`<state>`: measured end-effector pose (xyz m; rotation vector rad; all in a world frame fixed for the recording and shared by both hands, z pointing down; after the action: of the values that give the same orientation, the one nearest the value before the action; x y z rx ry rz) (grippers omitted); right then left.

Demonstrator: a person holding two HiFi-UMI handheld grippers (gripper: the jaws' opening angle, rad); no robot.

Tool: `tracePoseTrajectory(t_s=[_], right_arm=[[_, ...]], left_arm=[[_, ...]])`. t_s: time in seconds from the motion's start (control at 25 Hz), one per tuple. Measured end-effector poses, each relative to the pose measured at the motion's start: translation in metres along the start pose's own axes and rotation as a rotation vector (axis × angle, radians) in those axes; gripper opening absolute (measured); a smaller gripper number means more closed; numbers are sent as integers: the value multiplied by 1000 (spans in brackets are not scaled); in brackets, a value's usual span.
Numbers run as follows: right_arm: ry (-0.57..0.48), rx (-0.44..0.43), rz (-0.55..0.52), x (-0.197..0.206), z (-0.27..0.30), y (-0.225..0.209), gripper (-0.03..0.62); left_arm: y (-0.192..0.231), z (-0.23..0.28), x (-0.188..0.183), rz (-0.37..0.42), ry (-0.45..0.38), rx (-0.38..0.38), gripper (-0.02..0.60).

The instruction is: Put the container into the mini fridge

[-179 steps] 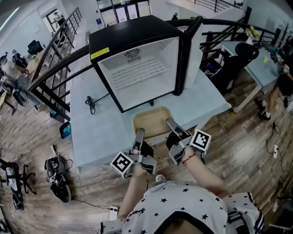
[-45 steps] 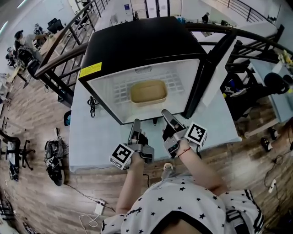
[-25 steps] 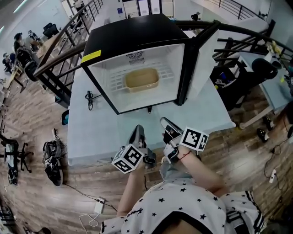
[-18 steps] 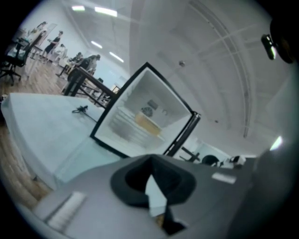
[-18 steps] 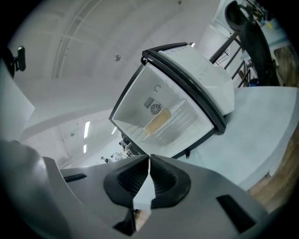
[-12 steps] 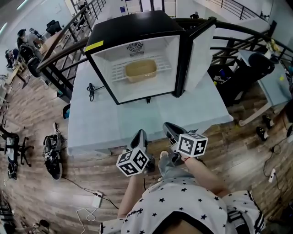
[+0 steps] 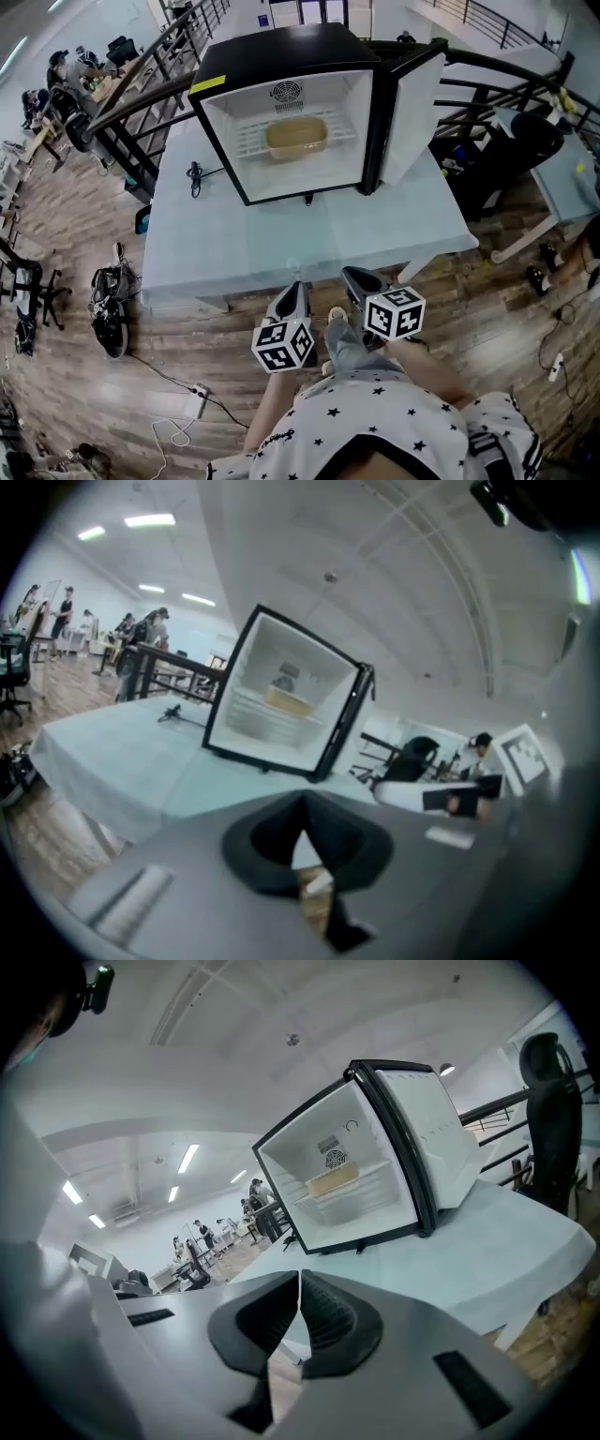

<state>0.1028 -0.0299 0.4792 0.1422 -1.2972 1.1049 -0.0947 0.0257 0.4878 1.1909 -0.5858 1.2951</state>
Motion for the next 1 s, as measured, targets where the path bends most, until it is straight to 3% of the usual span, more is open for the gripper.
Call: tracePoseTrajectory(t_s=[0.44, 1.0], right_arm=[[34, -25, -14, 33, -22, 6, 26], [12, -12, -4, 37, -30, 7, 21]], left_arm=[[-9, -26, 35, -5, 45, -4, 5], [-14, -30, 37, -1, 49, 8, 5]])
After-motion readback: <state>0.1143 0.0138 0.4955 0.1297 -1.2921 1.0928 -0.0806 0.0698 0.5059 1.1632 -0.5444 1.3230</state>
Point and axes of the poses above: the fingertips, and each gripper's own axes: z forward along the fingers, y to its left, x out of its underside, the point moved 10 cm from there along -z, backward along the fingers, and after that the axes turned 3 degrees about z, right-handed, at the moved point
